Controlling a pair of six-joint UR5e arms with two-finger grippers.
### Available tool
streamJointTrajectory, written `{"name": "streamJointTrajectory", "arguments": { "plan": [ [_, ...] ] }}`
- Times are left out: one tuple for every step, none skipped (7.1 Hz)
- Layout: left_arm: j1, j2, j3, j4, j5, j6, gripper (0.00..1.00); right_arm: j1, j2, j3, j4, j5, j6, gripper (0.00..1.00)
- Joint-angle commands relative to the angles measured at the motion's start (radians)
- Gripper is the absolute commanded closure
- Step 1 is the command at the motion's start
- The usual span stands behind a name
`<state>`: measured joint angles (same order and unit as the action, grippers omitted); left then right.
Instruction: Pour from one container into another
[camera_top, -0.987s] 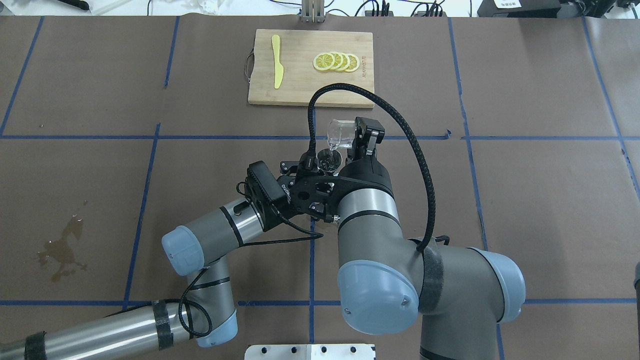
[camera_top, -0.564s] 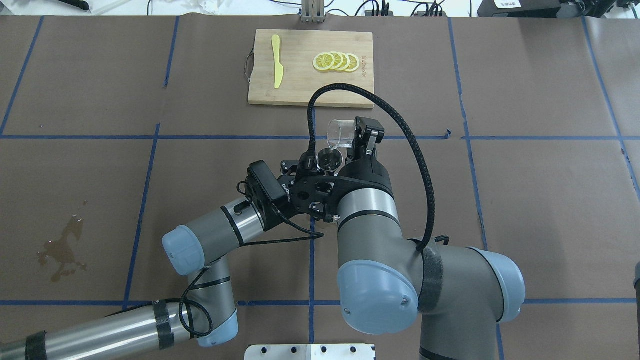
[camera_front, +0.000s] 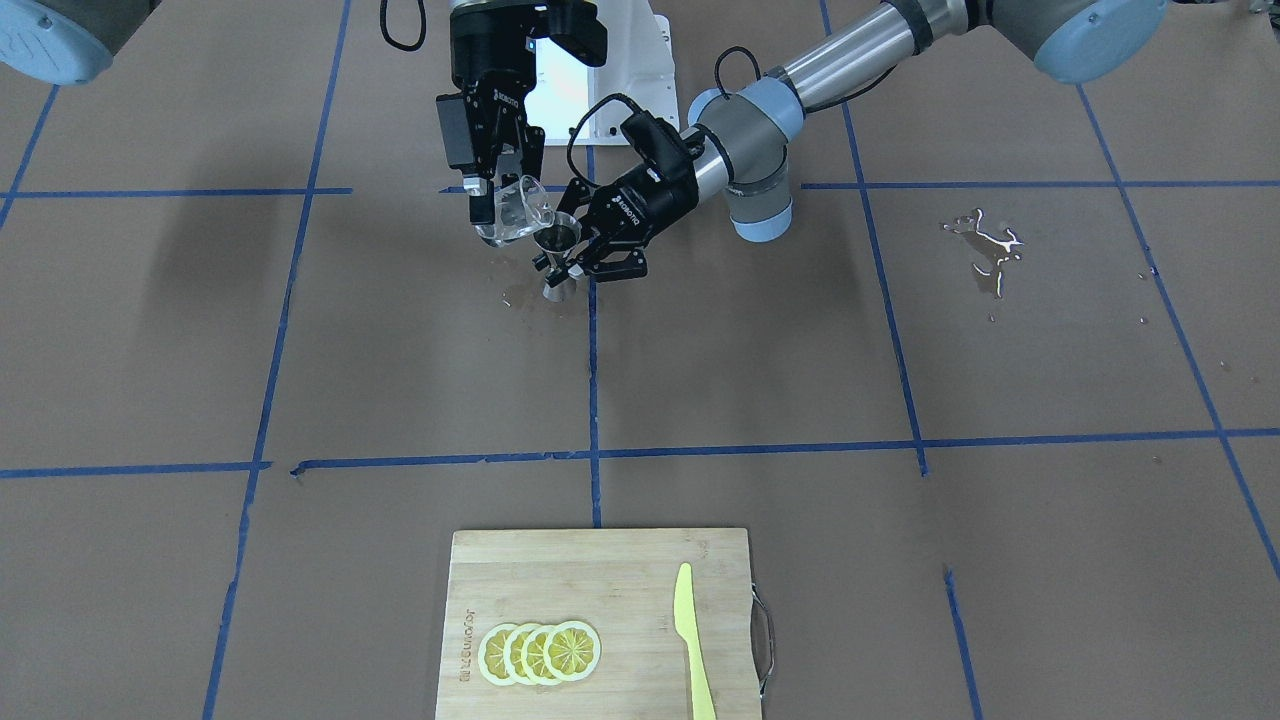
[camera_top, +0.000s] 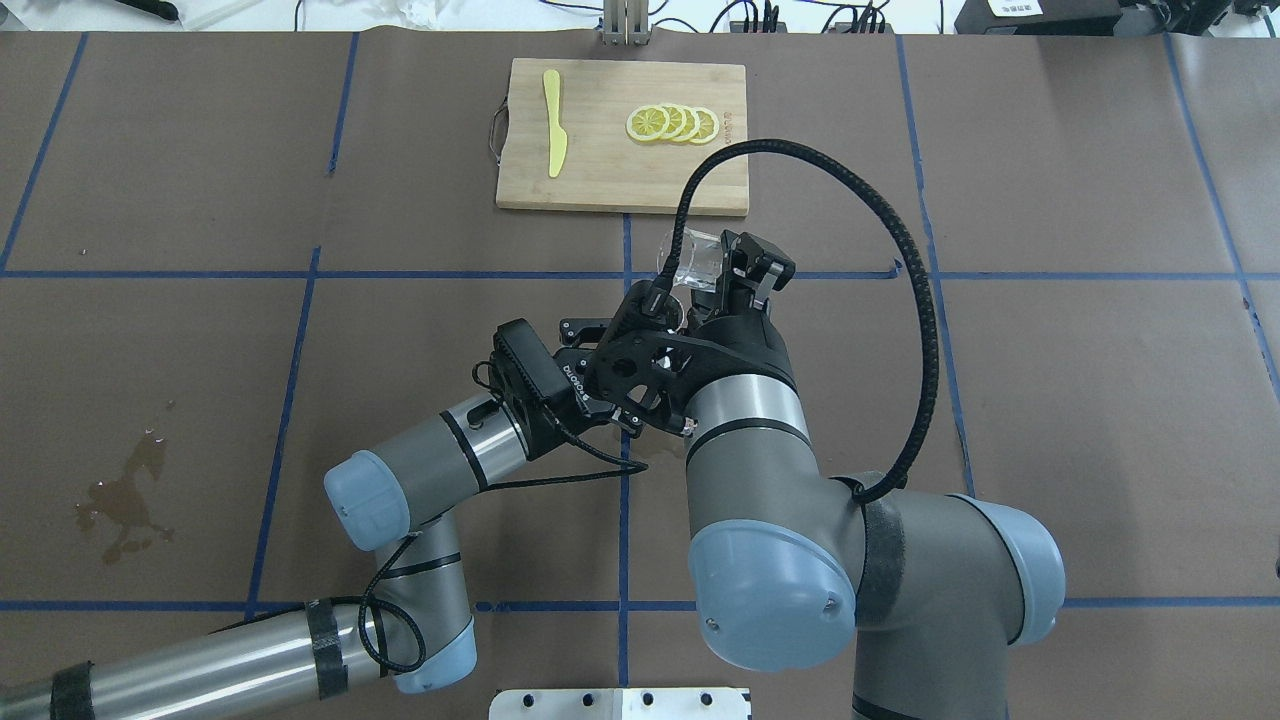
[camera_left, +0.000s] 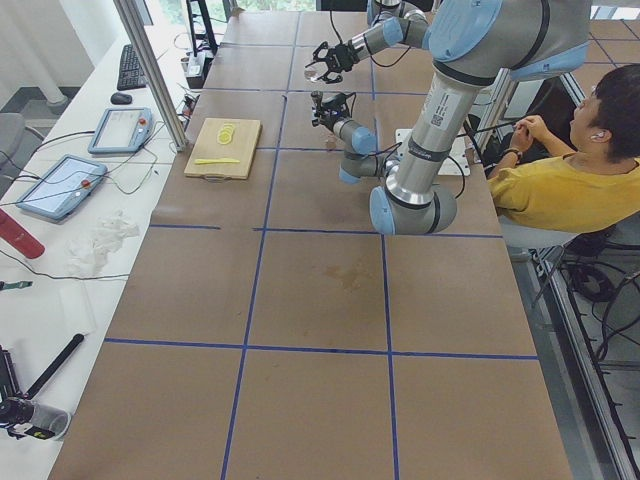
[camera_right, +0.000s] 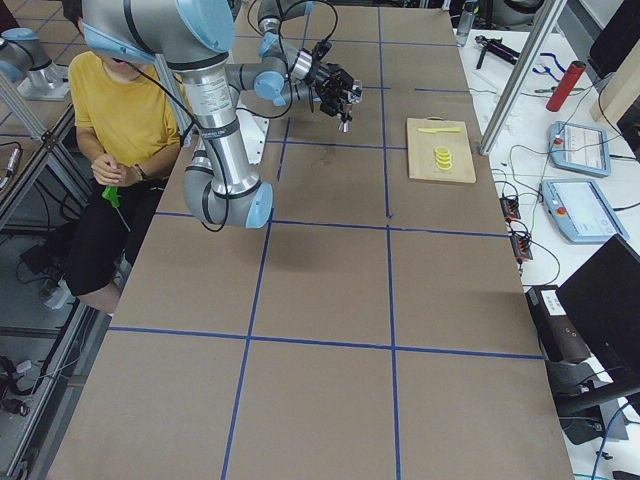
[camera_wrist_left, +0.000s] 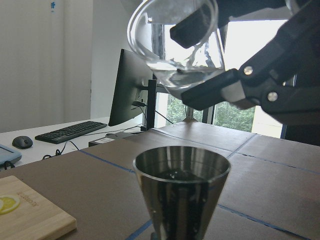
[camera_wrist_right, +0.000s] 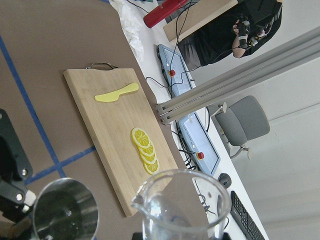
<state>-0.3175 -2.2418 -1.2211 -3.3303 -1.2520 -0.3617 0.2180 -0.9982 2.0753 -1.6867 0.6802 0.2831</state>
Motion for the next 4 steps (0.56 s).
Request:
{"name": "streamJointTrajectory", "arguments": {
  "plan": [
    [0.000,0.013,-0.003,0.002,0.055,0.006,1.00,-0.002,-0.037,0.041,0.045,0.012,0.295,1.00],
    [-0.002,0.054,-0.050,0.005,0.087,0.007,1.00,0.000,-0.110,0.045,0.133,0.012,0.481,1.00],
    [-0.006,0.118,-0.119,0.005,0.098,0.006,1.00,0.003,-0.196,0.042,0.268,0.019,0.548,1.00],
    [-0.009,0.148,-0.165,0.017,0.132,0.007,1.00,0.004,-0.294,0.037,0.379,0.021,0.673,1.00]
  ]
}}
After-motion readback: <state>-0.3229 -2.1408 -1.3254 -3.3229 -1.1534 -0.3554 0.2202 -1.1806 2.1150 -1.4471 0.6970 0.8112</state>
